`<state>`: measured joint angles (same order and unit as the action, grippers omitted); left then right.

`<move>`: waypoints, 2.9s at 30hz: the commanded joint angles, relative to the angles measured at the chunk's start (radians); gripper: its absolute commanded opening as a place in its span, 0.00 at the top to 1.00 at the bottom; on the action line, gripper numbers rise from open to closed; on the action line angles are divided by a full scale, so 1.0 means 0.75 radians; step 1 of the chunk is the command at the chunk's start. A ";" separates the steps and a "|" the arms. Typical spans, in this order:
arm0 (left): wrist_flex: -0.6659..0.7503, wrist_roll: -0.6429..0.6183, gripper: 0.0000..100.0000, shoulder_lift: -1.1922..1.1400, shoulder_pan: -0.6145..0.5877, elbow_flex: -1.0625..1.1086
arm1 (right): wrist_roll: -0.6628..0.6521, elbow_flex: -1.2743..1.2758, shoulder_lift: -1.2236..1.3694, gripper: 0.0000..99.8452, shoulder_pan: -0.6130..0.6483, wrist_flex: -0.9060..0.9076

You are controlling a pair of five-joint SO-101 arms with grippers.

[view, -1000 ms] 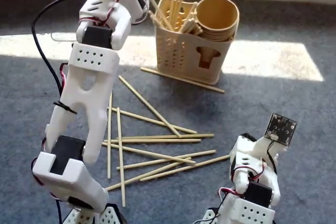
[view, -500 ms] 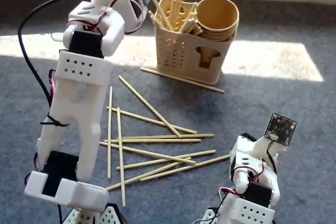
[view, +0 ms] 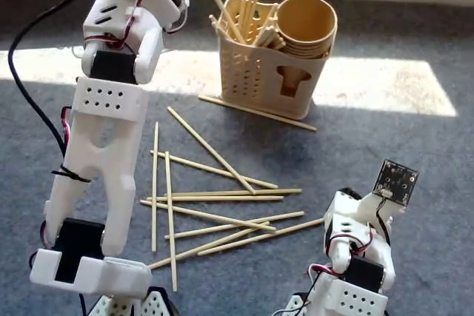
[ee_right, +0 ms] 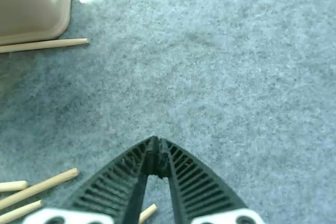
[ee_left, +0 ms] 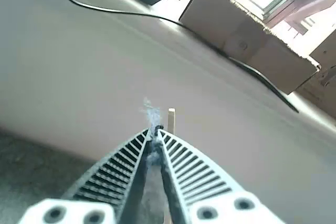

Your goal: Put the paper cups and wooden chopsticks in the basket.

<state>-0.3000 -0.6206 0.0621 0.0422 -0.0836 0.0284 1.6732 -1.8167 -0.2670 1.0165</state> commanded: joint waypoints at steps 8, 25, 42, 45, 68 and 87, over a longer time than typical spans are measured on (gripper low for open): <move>0.460 -0.016 0.99 0.034 -0.009 0.216 | 0.008 0.128 -0.005 0.99 -0.013 0.009; 0.440 -0.121 0.99 0.273 0.140 0.617 | 0.008 0.128 -0.005 0.99 -0.013 0.009; 0.804 -0.127 0.99 0.253 0.009 0.875 | 0.008 0.128 -0.005 0.99 -0.013 0.009; 0.970 -0.127 0.99 0.148 0.001 0.875 | 0.008 0.128 -0.005 0.99 -0.013 0.009; 1.363 -0.243 0.99 -0.005 0.109 0.875 | 0.008 0.128 -0.005 0.99 -0.013 0.009; 0.608 -0.113 0.99 -0.005 0.052 0.416 | 0.008 0.128 -0.005 0.99 -0.013 0.009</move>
<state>0.2417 -0.7403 0.0499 0.0913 0.3445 0.0284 1.6732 -1.8167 -0.2670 1.0165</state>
